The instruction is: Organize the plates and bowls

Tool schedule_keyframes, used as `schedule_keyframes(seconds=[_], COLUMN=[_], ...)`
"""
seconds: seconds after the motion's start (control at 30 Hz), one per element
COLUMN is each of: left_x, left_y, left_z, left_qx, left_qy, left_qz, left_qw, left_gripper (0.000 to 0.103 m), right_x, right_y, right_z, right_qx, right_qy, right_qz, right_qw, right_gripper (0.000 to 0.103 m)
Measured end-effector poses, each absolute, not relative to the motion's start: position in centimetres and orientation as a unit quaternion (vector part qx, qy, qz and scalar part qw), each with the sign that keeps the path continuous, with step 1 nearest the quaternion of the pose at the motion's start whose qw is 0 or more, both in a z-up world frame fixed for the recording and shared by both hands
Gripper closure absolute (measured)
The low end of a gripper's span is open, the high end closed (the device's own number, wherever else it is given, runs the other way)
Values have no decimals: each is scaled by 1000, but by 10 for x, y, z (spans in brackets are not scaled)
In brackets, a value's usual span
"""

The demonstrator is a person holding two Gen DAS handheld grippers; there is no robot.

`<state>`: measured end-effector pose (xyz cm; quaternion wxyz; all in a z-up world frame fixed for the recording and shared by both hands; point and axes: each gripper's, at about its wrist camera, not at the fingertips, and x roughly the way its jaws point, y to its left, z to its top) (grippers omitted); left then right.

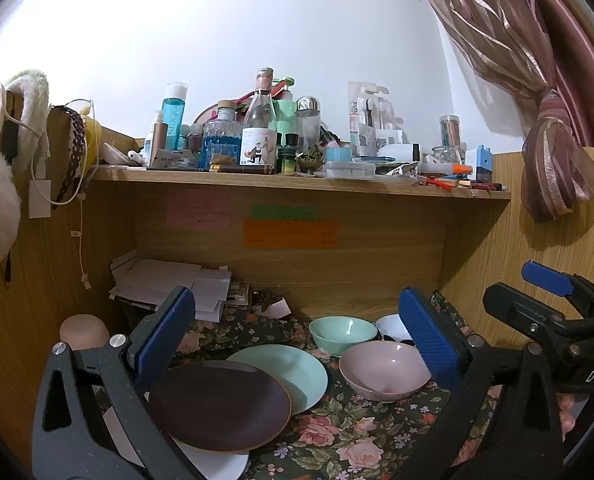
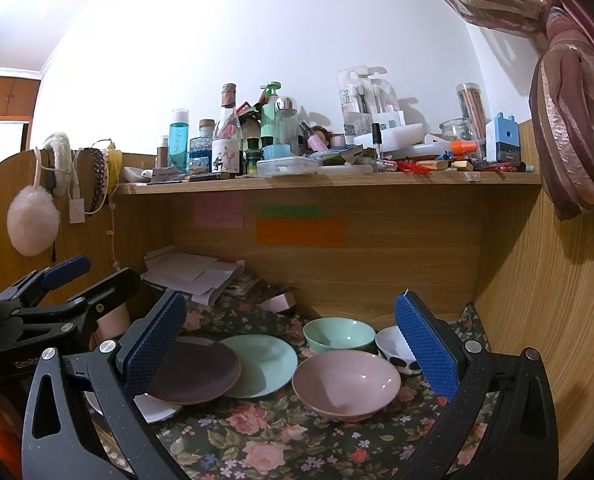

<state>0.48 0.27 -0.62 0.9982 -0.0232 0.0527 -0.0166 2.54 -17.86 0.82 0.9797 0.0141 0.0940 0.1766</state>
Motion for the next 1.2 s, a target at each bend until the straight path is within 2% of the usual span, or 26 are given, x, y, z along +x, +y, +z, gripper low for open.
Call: schedule_keyframes(seconds=[1.2], left_x=[7], left_y=[2], left_z=[-8], left_qx=[-23], left_qy=[49], left_qz=[-16], left_qw=[998], left_gripper=[0], right_x=[28], right_y=[-180], right_z=[6], right_qx=[20], right_qy=[94], right_qz=[172], right_qw=[980], right_gripper=[0])
